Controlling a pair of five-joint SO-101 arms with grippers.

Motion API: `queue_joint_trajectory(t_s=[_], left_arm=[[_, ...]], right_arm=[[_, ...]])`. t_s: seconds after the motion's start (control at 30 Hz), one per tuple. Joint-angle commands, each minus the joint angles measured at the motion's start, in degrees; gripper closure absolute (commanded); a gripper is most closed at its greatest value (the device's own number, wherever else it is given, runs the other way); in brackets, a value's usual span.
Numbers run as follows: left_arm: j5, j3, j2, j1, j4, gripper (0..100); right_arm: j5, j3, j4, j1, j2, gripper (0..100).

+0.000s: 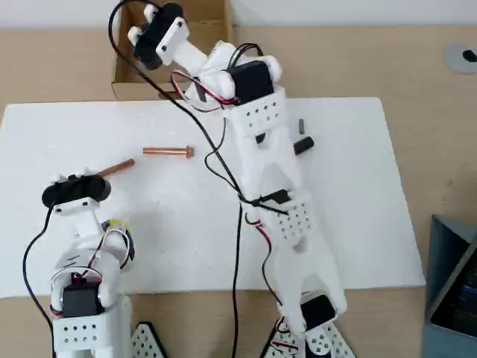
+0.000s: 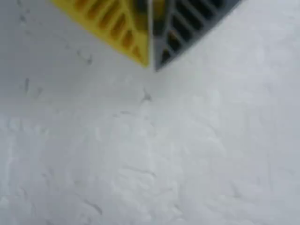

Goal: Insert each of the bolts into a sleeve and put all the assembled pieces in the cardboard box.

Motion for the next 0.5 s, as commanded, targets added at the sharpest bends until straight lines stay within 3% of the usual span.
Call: queue_joint_trajectory(t_s=[0.0,0.2,0.47], left_arm=[[0.00,-0.35,-0.40,0.00,0.09,100],[-0.09,-0.35,-0.40,0.00,0.09,100],[-0.09,-0.35,-0.40,0.09,0.09,100]], right_arm=[[-3.08,-2.77,1.76,1.54,-8.31,98.9],[-3.25,2.15,1.85,4.26,-16.31,99.0],[-9.85,25.54,1.85,11.03,-34.95,99.0]])
